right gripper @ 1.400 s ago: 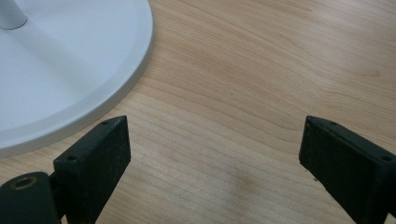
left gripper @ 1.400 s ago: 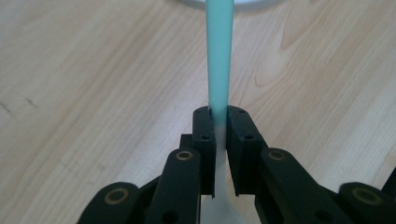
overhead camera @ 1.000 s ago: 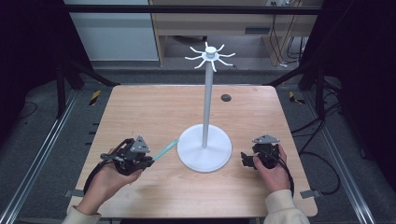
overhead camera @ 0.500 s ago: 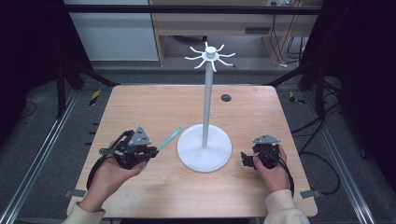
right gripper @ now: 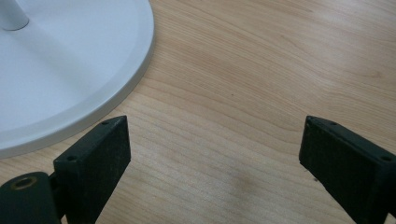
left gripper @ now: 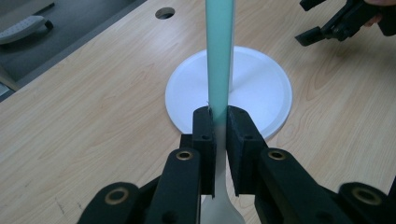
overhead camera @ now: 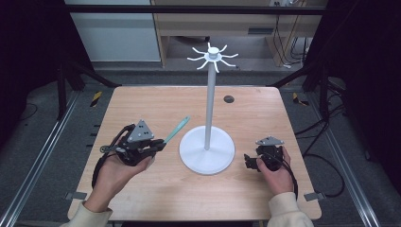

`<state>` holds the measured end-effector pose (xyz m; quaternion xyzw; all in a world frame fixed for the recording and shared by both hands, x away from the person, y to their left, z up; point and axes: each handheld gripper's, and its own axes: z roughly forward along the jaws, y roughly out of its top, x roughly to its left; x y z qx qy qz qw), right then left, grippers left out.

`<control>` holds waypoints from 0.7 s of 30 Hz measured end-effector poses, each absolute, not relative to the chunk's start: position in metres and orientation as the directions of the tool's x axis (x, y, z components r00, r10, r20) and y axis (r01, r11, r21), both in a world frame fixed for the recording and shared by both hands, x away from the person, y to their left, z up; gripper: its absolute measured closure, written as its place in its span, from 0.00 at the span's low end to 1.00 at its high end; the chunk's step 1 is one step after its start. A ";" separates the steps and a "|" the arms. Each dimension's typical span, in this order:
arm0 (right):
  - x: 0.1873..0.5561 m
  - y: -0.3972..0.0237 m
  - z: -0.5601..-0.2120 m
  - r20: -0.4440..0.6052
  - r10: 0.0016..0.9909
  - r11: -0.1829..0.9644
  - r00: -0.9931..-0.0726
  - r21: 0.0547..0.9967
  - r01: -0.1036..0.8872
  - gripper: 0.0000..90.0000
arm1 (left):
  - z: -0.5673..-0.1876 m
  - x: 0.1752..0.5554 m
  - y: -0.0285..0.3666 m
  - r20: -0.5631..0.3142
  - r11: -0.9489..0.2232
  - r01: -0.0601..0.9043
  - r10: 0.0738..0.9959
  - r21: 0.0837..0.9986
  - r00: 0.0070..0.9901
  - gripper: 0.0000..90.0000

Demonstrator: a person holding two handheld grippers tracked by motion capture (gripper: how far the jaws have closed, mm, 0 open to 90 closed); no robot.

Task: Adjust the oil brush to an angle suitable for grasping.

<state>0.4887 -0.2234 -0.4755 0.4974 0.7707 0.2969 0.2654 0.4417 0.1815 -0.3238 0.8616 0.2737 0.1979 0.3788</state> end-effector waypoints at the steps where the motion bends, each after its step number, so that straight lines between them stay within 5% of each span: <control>1: 0.489 -0.223 -0.476 -0.112 0.925 0.327 -0.364 0.722 0.610 0.11 | -0.323 0.441 0.181 0.129 -0.551 0.321 0.627 0.770 0.768 0.91; 21: 0.489 -0.223 -0.476 -0.114 0.923 0.331 -0.368 0.721 0.609 0.11 | -0.300 0.439 0.185 0.140 -0.460 0.268 0.678 0.847 0.721 0.91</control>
